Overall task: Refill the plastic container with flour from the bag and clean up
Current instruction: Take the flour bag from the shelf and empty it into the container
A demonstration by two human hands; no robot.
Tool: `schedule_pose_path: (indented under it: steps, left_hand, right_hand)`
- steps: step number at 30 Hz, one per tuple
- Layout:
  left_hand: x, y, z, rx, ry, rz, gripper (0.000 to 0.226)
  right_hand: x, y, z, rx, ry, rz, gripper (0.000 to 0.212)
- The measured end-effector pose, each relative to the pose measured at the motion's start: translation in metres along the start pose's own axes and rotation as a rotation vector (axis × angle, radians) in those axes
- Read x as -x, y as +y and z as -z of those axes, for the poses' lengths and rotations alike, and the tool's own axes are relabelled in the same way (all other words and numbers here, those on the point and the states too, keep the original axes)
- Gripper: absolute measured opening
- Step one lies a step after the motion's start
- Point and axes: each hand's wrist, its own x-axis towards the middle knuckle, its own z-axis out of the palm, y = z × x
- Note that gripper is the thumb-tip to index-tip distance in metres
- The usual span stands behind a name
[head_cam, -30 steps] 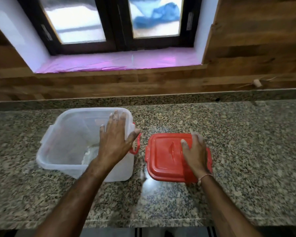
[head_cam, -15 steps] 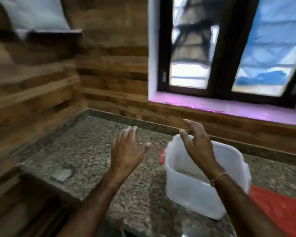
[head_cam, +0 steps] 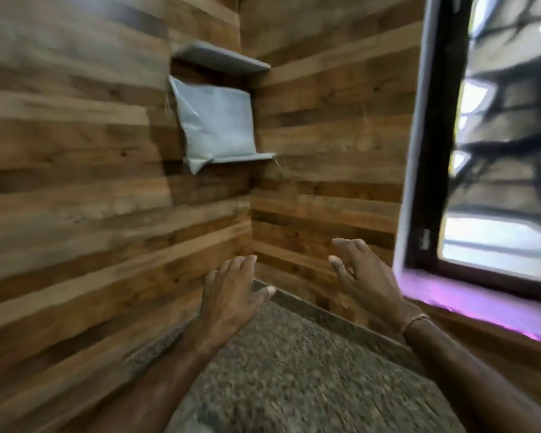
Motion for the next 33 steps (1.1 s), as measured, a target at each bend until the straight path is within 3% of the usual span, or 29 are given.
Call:
schedule_pose_path:
  steps: [5,10,17,22,25,33]
  left_hand:
    - [-0.089,-0.047,0.052,-0.11,0.114,0.005,0.077]
    - [-0.19,-0.08,0.102,-0.217,0.235,-0.034,0.076]
    - [-0.342,-0.131,0.158,-0.341,0.428,-0.114,0.076]
    - [-0.438,-0.174,0.187,-0.518,0.522,-0.026,0.066]
    - [-0.47,-0.196,0.193,-0.478,0.513,0.005,0.063]
    - [-0.494,-0.233,0.192,-0.257,0.628,-0.208,0.046]
  right_hand:
    - [-0.114,-0.034,-0.005,0.007,-0.041,0.113,0.051]
    - [-0.229,-0.066,-0.011,0.082,0.023,0.213,0.048]
    - [-0.387,-0.114,-0.039,0.079,0.03,0.254,0.047]
    - [-0.5,-0.15,-0.057,0.079,0.077,0.253,0.052]
    - [-0.554,-0.174,-0.068,0.104,0.104,0.27,0.055]
    - [-0.631,-0.204,-0.087,0.215,0.035,0.303,0.058]
